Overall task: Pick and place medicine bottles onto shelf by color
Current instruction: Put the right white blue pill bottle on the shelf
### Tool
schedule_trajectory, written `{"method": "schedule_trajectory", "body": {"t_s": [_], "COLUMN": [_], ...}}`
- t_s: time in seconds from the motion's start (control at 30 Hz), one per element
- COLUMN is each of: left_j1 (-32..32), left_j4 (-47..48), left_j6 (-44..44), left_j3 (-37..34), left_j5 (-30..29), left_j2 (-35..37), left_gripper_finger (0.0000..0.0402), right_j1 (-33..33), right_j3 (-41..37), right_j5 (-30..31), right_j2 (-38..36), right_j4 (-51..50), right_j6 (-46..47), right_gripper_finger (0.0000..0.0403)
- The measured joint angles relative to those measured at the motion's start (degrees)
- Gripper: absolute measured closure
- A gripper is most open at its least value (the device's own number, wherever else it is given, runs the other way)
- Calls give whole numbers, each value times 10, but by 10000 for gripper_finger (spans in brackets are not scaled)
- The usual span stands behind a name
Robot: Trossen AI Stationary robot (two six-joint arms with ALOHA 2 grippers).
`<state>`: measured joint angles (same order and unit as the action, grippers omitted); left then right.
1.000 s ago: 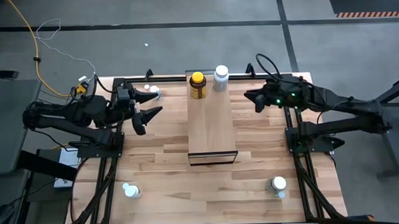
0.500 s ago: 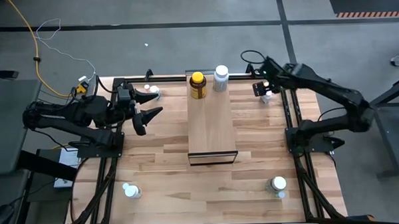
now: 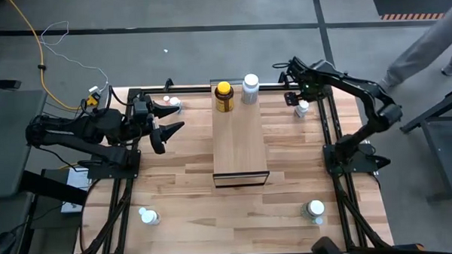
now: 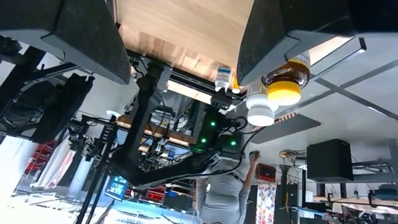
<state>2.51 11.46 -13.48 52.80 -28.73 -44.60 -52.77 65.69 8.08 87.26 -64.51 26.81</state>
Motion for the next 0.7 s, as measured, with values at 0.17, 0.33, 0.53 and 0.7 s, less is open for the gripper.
{"method": "schedule_trajectory", "body": {"t_s": [0.17, 0.33, 0.53, 0.7], "left_j1": [0, 0, 0, 0], "left_j4": [0, 1, 2, 5], "left_j6": [0, 1, 1, 1], "left_j3": [0, 0, 0, 0], "left_j5": [0, 0, 0, 0], "left_j2": [0, 0, 0, 0], "left_gripper_finger": [118, 118, 118, 118], "right_j1": [-18, -35, -53, -62], "right_j3": [0, 0, 0, 0], "right_j5": [-27, -42, -56, -76], "right_j2": [23, 43, 60, 66], "right_j4": [17, 17, 21, 24], "right_j6": [-2, 2, 2, 2], "right_gripper_finger": [80, 80, 80, 88]}}
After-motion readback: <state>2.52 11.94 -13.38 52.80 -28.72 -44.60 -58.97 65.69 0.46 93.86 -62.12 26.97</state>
